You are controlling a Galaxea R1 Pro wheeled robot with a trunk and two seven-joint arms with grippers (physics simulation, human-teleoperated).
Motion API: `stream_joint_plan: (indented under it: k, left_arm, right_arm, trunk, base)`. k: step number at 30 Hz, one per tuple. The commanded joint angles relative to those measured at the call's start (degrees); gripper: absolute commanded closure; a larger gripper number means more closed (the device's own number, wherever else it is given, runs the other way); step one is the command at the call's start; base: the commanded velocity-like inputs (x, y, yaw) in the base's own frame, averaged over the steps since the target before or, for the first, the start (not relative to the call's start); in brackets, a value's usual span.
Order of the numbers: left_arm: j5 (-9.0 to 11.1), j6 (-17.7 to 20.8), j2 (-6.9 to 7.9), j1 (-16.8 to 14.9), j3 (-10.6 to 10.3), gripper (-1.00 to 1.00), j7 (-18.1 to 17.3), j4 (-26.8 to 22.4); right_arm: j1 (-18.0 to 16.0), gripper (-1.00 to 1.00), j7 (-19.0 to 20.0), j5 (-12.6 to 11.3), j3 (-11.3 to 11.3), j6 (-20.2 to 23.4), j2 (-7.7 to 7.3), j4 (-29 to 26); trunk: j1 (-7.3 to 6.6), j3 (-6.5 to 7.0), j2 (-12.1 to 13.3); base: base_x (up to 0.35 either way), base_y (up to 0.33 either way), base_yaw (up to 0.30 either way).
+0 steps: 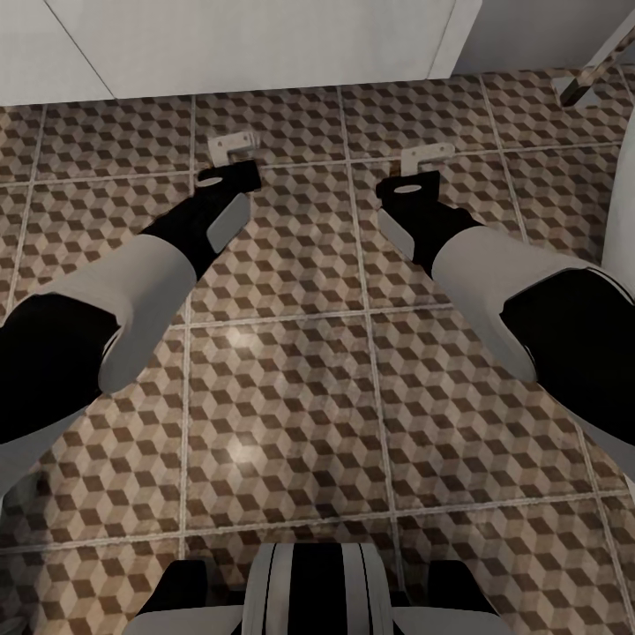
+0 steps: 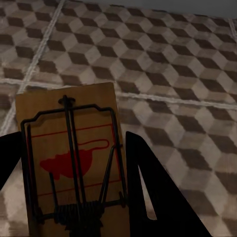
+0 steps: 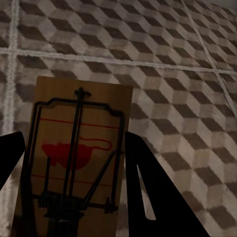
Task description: Take the four mousetraps from the cabinet in the bathroom and place them on the bathroom floor. Make sure all four end up on the same floor surface, and ensure that at least two of them are either under or directly next to the same bathroom sink.
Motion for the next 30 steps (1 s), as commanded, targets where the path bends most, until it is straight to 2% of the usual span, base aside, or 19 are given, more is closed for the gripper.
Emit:
stream_joint_plan:
  k: [1,8,11,13,15,17,19,25,30]
  left_arm:
    - [0.1,0.2,0.03,0.0,-0.5,1.00,0.4,0.5]
    - [0.4,0.1,0.01,0.0,-0.4,1.00,0.2,1.6]
    - [0.4,0.1,0.03,0.1,-0.2,1.00,0.2,1.6]
    - [0.5,0.4,0.07,0.1,-0.2,1.00,0.1,1.7]
    - [0.5,0.8,0.09,0.1,-0.1,1.00,0.0,1.7]
    - [0.5,0.9,0.10,0.1,-0.1,1.00,0.0,1.7]
    - [0.4,1.7,0.12,0.1,-0.1,1.00,0.2,1.7]
    - [0.5,6.7,0.21,0.1,-0.1,1.00,0.4,1.6]
    - [0.6,7.1,0.25,0.1,0.0,1.00,0.4,1.6]
  right_arm:
    - [0.0,1.00,-0.3,-0.5,0.5,0.4,0.00,0.0]
    - [0.1,1.00,-0.3,-0.5,0.4,0.6,0.00,0.1]
    - [0.1,1.00,-0.3,-0.6,0.4,2.1,0.00,0.1]
    - [0.1,1.00,-0.3,-1.7,0.3,3.4,0.00,0.0]
    - [0.1,1.00,-0.2,-5.6,0.3,4.3,0.00,-0.1]
    - [0.1,1.00,-0.1,-7.7,0.2,4.6,0.00,-0.1]
    - [0.1,1.00,-0.1,-8.8,0.2,4.8,0.00,-0.1]
    - [0.1,1.00,0.1,-10.0,0.3,6.3,0.00,-0.3]
    - [0.0,1.00,0.1,-10.3,0.3,7.2,0.00,-0.6]
  trunk:
    - [-0.01,-0.03,0.0]
    - [-0.01,-0.03,0.0]
    - [-0.01,-0.03,0.0]
    - [-0.01,-0.03,0.0]
    - [-0.01,-0.03,0.0]
    - [-0.01,-0.03,0.0]
    - [-0.01,-0.03,0.0]
    - [-0.01,-0.03,0.0]
    - [-0.01,-0.03,0.0]
  base:
    - [0.000,0.000,0.000]
    - [0.000,0.000,0.000]
    - [0.000,0.000,0.000]
    - [0.000,0.000,0.000]
    - [0.000,0.000,0.000]
    - [0.000,0.000,0.000]
    - [0.000,0.000,0.000]
    - [0.000,0.000,0.000]
    - [0.000,0.000,0.000]
